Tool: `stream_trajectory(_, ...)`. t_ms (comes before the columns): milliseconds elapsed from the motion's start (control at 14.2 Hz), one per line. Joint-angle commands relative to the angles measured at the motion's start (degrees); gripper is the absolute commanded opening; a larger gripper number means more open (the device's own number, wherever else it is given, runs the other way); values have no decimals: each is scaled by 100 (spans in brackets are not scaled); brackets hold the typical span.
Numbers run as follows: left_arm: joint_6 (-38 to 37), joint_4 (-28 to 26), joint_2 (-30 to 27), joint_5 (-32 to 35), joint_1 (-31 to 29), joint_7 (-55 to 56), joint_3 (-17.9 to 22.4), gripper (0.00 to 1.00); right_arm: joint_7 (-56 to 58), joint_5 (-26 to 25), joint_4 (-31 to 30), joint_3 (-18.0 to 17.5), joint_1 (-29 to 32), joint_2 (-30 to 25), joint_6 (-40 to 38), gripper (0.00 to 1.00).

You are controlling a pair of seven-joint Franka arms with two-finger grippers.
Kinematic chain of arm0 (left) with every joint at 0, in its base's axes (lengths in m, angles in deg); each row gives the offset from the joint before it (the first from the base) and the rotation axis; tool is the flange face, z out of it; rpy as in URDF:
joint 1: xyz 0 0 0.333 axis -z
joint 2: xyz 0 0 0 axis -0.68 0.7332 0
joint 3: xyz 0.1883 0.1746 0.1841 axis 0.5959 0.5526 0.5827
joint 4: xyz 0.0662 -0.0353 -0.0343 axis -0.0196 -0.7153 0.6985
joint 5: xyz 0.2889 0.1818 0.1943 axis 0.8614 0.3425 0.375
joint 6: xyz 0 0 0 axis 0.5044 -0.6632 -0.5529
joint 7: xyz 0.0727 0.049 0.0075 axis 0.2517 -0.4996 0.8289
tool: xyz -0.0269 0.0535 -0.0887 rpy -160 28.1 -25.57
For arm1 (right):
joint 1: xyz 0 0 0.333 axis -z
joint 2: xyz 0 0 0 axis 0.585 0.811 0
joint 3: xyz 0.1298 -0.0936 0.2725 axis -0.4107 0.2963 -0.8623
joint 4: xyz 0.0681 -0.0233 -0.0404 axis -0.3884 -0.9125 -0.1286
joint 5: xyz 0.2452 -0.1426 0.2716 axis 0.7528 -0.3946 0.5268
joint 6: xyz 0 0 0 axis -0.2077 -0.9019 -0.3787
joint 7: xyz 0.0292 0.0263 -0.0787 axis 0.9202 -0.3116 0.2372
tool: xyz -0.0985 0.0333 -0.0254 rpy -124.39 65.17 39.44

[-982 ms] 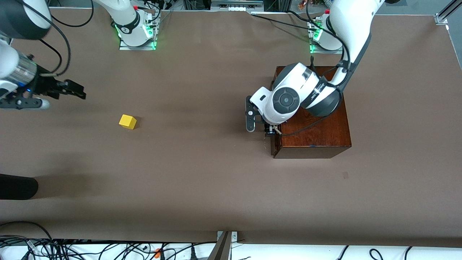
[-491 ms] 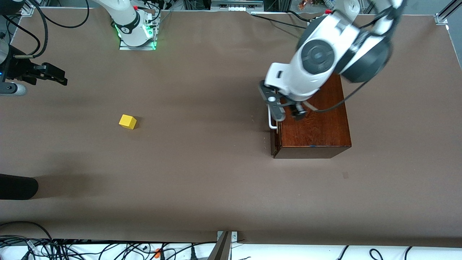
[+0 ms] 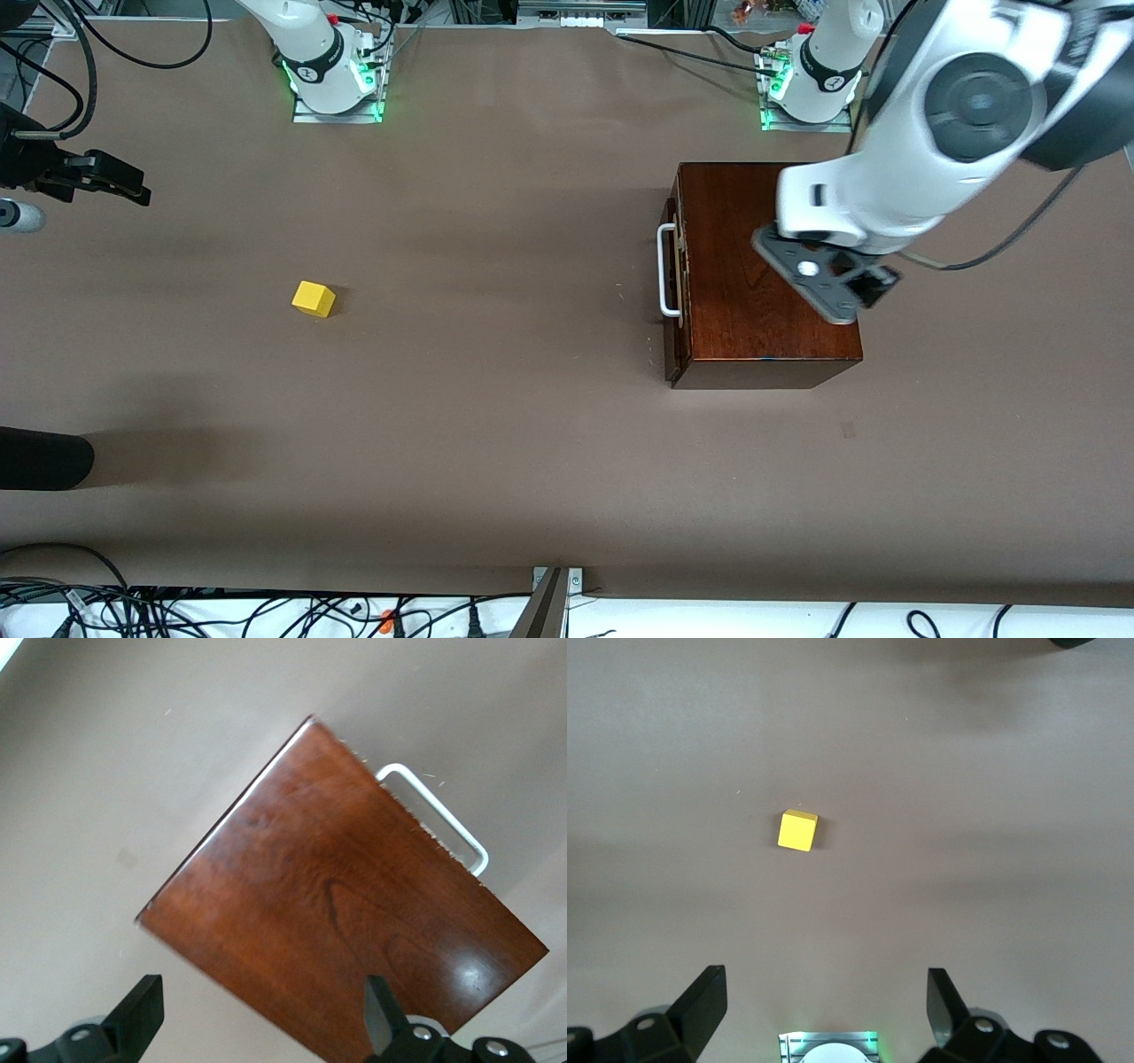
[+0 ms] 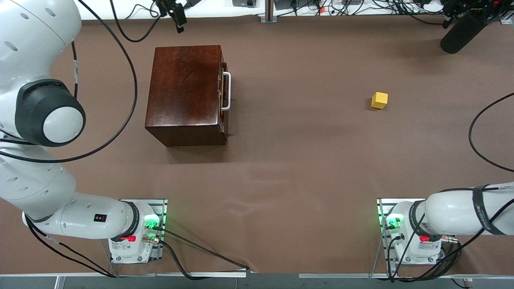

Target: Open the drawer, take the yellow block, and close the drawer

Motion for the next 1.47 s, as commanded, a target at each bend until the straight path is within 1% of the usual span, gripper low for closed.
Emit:
stream_trajectory(0,-370,250,-123,-16,-326,648,-47,100,-54,-60,189,-329,297,67,-109,100)
stream_trajectory(140,-308,128,-412,-541,-240,1752,495,100,-54,-60,198,-303,218,67,-74,100)
stream_trajectory(211,-178,-116,-640,-840,-187,2237,872,100,-54,-77,198,-250,157,67,-65,100)
stream_trajectory(351,724,-897,-1158,-931,-11,2426,1480,100,-54,-86,207,-22,-19,67,-56,100)
stream_trajectory(421,1181,-1405,-1491,-940,-2,2444,1639,100,-54,-86,207,-21,-20,67,-56,100)
stream_trajectory(491,1447,-1846,-1825,-931,-11,2444,1702,100,-54,-86,207,-21,-20,75,-39,100)
stream_trajectory(561,1571,-2154,-2081,-896,-11,2444,1772,100,-54,-86,207,-30,-20,67,-21,100)
stream_trajectory(632,1686,-2253,-2197,-844,-20,2409,1781,100,-54,-86,207,-30,-20,67,-21,100)
stream_trajectory(842,1521,-2298,-2137,-843,-125,2357,1790,100,-54,-104,207,-39,-20,58,-21,100)
stream_trajectory(912,1442,-2237,-2006,-878,-134,2347,1799,100,-54,-86,207,-39,-20,49,-21,100)
stream_trajectory(1123,1371,-2202,-1961,-843,-143,2321,1790,100,-72,-33,207,-21,-11,23,-21,100)
stream_trajectory(1263,1353,-2202,-1952,-843,-152,1910,1799,100,-72,-25,198,-12,-11,5,-47,100)
stream_trajectory(1404,1292,-2193,-1943,-843,-152,1881,1799,100,-72,-7,207,-4,-2,14,-12,100)
